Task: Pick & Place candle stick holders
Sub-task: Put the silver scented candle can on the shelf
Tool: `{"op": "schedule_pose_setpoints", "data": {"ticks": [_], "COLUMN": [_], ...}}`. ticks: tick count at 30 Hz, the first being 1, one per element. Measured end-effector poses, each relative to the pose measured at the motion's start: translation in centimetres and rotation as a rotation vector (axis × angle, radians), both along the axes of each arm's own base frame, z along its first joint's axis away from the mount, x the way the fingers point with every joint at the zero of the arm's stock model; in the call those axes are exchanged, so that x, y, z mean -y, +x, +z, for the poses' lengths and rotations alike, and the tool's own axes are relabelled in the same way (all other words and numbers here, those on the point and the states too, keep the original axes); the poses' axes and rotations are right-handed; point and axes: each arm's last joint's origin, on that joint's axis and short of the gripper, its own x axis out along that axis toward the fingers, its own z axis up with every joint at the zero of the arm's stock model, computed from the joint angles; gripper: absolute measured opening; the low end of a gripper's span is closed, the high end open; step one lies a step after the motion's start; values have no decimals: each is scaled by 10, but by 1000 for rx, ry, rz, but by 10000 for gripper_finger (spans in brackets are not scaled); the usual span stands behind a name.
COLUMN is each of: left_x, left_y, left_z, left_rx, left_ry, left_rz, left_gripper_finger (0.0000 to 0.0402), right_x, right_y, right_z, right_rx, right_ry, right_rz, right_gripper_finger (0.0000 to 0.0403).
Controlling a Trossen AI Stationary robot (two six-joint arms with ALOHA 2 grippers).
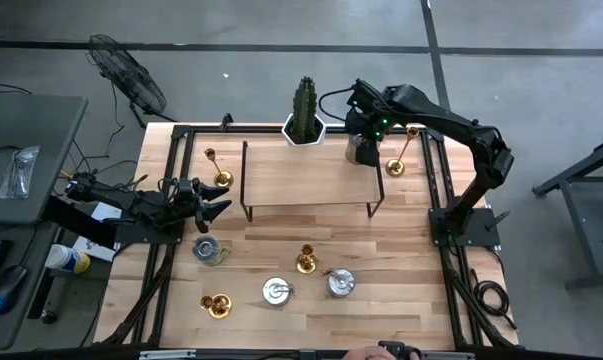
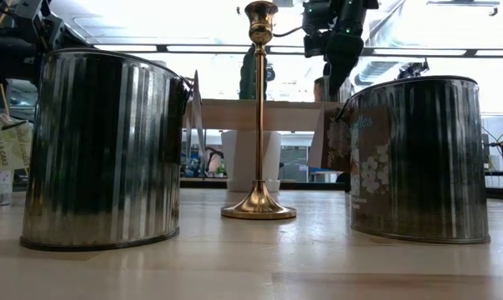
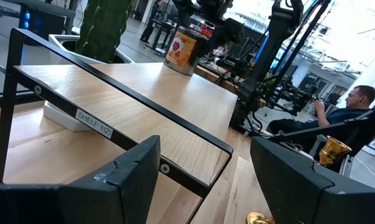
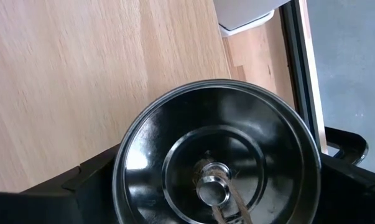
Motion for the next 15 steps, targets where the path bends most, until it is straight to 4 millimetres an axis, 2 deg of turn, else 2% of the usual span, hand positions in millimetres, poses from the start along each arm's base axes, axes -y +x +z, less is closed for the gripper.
{"op": "schedule_pose_setpoints", "data": {"ticks": [15], "left_x": [0], "left_y": [0], "left_z": [0], "left_rx": [0], "left_ry": [0], "left_rz": [0], "left_gripper_finger": [245], "right_x": [-1], "right_y": [-1], "right_z": [3], "right_rx": [-1], "right_ry": [-21], "right_rz": [-57], "right_gripper_finger": [398]}}
